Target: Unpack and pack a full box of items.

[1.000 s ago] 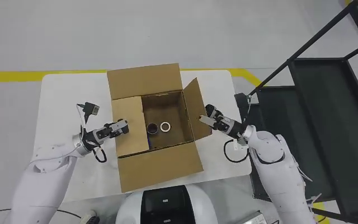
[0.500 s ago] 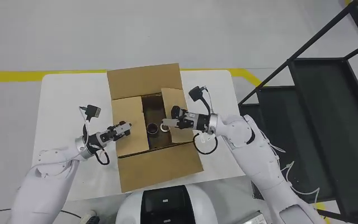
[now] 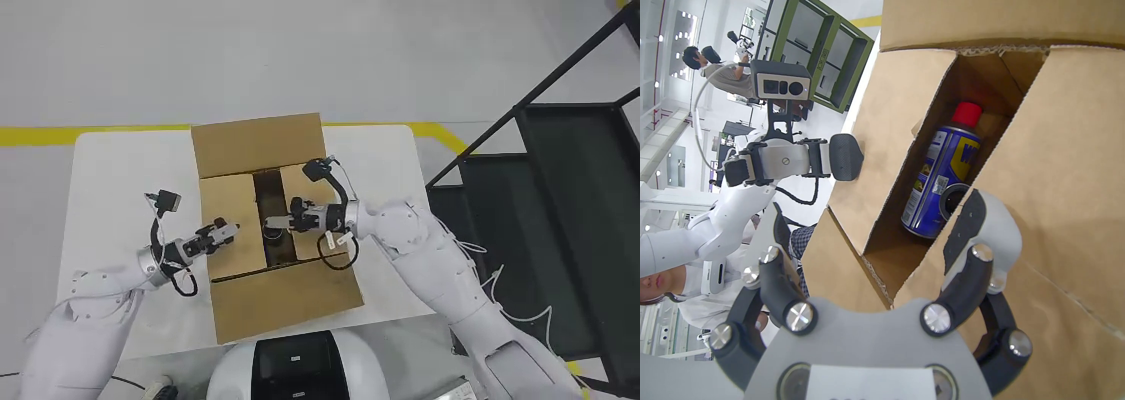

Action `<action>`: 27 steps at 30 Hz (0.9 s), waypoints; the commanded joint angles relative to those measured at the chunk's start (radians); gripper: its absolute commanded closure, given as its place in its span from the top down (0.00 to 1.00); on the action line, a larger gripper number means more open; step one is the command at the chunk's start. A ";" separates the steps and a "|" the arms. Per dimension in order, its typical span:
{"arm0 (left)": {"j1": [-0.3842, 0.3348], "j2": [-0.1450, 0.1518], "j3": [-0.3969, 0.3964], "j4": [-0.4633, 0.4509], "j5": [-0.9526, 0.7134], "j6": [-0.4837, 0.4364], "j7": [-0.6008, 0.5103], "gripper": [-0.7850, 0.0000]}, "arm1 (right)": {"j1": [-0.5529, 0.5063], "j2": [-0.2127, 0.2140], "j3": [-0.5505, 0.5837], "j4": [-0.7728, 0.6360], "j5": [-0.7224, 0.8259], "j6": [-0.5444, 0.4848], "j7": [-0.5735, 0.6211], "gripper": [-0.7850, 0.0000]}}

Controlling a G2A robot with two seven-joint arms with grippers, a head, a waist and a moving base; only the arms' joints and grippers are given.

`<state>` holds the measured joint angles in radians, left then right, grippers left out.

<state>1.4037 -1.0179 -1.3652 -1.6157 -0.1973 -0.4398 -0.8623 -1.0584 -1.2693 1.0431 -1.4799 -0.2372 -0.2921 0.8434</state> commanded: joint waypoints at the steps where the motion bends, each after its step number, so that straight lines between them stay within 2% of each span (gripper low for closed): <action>1: 0.003 -0.001 0.009 -0.003 0.009 -0.001 0.007 1.00 | 0.002 0.001 -0.004 0.000 -0.007 0.011 0.005 1.00; 5: 0.013 -0.001 0.012 -0.019 0.001 -0.010 0.011 1.00 | -0.003 0.004 0.001 -0.004 -0.009 0.016 0.003 1.00; 8: 0.029 0.001 -0.001 -0.038 -0.039 -0.020 0.007 1.00 | -0.038 0.017 0.044 -0.035 0.008 -0.025 0.004 1.00; 11: 0.050 0.005 -0.028 -0.060 -0.072 -0.035 0.004 1.00 | -0.107 0.036 0.112 -0.084 0.075 -0.133 0.041 1.00; 15: 0.087 0.011 -0.070 -0.096 -0.132 -0.048 -0.012 1.00 | -0.209 0.066 0.215 -0.147 0.147 -0.214 0.119 1.00; 23: 0.142 0.021 -0.163 -0.128 -0.242 -0.060 -0.042 1.00 | -0.410 0.115 0.379 -0.231 0.289 -0.277 0.288 1.00; 27: 0.162 0.025 -0.197 -0.137 -0.270 -0.066 -0.047 1.00 | -0.485 0.132 0.445 -0.247 0.301 -0.246 0.308 1.00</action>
<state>1.5599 -0.9941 -1.5543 -1.7501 -0.4613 -0.5041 -0.9080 -1.5222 -1.1406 1.4710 -1.7226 0.0672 -0.5535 1.1526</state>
